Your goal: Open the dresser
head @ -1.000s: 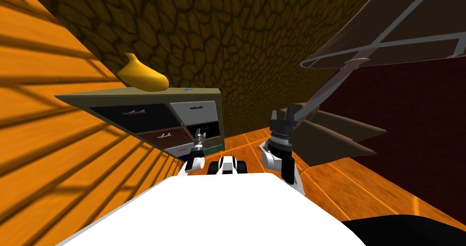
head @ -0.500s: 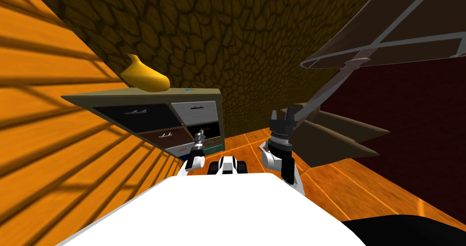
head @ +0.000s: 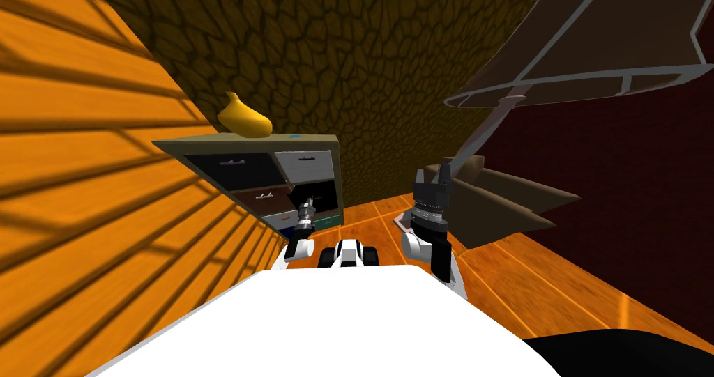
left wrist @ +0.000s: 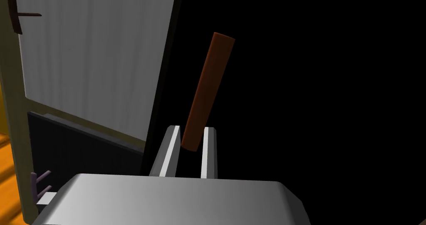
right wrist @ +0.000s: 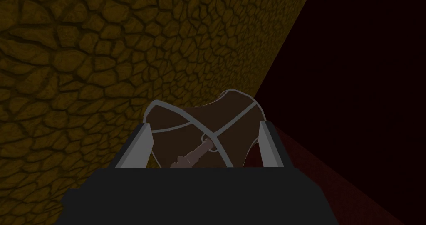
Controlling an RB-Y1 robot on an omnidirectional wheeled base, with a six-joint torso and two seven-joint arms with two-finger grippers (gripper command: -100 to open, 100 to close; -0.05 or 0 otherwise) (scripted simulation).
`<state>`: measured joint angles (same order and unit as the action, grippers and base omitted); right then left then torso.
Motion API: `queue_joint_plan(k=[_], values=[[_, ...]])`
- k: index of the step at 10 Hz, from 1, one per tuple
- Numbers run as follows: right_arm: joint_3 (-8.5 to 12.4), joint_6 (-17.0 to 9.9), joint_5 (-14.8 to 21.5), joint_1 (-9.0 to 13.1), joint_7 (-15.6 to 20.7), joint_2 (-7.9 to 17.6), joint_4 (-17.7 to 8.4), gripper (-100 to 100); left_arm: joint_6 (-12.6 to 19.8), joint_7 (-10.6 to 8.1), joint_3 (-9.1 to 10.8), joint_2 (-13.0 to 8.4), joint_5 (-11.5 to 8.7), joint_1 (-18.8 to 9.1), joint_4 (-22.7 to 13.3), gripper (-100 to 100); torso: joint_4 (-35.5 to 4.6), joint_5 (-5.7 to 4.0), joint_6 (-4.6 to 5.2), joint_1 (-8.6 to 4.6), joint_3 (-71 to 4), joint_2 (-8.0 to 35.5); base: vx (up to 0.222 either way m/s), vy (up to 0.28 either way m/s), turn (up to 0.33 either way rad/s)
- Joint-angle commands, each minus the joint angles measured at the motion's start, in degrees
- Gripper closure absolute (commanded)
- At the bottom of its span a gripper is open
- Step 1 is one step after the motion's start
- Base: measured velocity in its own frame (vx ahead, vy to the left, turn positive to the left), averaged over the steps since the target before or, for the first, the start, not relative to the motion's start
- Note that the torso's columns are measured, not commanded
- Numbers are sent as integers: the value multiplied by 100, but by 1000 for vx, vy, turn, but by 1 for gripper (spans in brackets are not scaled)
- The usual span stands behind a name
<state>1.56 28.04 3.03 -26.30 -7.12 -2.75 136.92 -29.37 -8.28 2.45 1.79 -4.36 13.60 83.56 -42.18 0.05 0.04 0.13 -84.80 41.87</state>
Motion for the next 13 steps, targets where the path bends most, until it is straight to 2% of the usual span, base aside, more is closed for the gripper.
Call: queue_joint_plan(k=[1,2,3,11,12,13], values=[[0,0,0,0,0,0,0,0,31,-3,-42,9,12,56,42,100,3,3,-4,-2,10,21,-195,-30,13],[0,0,0,1,0,0,0,0,44,-5,-58,13,17,78,59,100,7,9,-5,-2,27,44,-187,-67,14],[-1,0,0,1,0,-1,0,0,263,24,-28,21,19,-36,267,-100,9,9,-1,-11,25,37,-108,-43,43],[0,0,0,-1,0,0,0,0,1335,99,28,52,23,-307,1088,-100,-14,-6,-4,-15,29,51,-22,-1,21],[0,0,0,-1,0,0,0,0,1264,98,20,58,26,-267,1013,-100,-28,-14,-7,-18,31,59,-13,-3,1],[0,0,0,-1,0,0,0,0,1303,100,21,58,26,-268,1022,0,-23,-12,-7,-18,31,56,0,0,0]])
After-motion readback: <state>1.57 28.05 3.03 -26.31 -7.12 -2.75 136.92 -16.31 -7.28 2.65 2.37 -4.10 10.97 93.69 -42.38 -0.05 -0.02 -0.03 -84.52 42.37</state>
